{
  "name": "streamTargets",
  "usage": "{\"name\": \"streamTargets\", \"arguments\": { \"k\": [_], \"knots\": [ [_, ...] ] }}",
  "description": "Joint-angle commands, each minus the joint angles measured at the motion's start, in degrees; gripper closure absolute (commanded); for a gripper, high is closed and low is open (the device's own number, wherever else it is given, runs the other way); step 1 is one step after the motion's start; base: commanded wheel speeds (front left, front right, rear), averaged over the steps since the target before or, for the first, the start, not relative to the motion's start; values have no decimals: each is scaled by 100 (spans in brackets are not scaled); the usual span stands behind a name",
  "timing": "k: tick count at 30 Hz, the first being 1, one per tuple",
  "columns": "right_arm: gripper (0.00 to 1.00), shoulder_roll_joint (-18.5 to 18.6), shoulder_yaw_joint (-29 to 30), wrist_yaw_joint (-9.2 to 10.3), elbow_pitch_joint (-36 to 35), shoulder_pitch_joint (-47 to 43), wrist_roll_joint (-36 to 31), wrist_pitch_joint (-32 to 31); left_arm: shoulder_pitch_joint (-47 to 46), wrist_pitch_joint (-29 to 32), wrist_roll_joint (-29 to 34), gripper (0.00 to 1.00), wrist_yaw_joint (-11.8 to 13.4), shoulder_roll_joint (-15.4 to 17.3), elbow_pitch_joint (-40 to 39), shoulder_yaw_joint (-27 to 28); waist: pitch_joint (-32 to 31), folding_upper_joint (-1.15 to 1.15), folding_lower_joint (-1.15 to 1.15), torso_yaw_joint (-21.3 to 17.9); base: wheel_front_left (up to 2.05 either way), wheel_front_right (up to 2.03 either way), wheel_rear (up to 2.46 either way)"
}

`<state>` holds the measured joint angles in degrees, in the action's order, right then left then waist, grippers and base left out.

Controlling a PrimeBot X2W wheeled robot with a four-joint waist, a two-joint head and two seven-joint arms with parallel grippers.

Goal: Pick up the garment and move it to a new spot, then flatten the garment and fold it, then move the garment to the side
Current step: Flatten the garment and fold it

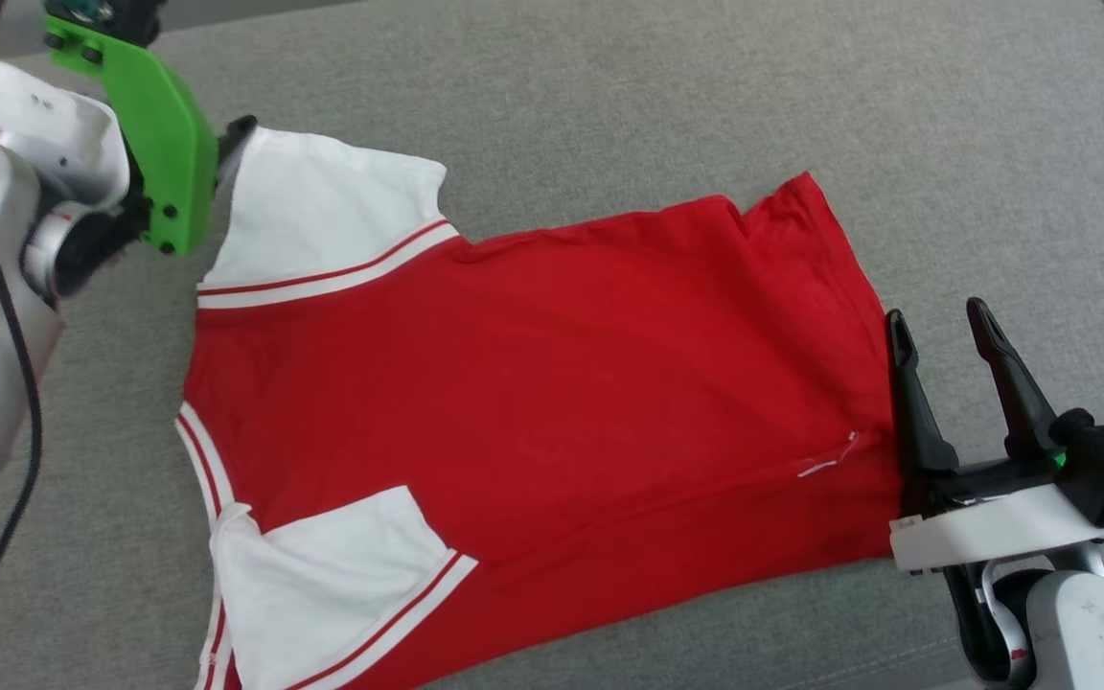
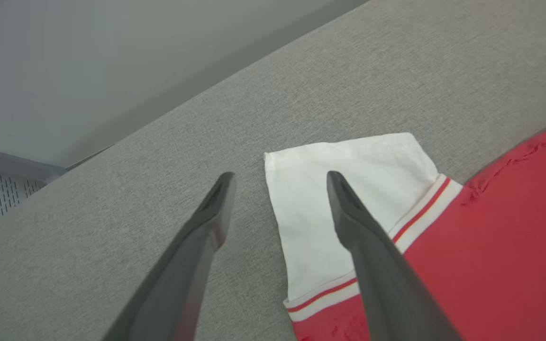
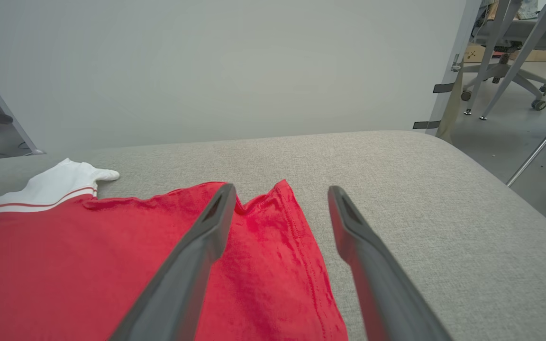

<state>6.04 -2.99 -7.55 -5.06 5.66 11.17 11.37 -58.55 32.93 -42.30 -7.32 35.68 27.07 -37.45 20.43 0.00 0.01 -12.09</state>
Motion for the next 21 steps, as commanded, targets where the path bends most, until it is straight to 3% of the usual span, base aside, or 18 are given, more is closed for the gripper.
{"name": "streamTargets", "arguments": {
  "k": [1, 8, 21],
  "knots": [
    [0, -20, -56, 6, -20, 127, -7, 60, -225, 168, -83, 0, -16, 67, 138, -74, 452, 0, -1, -422, 0, 0, 0],
    [0, -107, -187, 6, 83, 261, 12, 185, -767, 808, -338, 0, -16, 224, 792, -299, 723, 0, -1, -658, 0, 0, 0],
    [0, -178, -284, 6, 261, 403, 22, 299, -984, 918, -321, 0, -10, 178, 1687, -446, 1003, 0, -1, -773, 0, 0, 0]
  ]
}}
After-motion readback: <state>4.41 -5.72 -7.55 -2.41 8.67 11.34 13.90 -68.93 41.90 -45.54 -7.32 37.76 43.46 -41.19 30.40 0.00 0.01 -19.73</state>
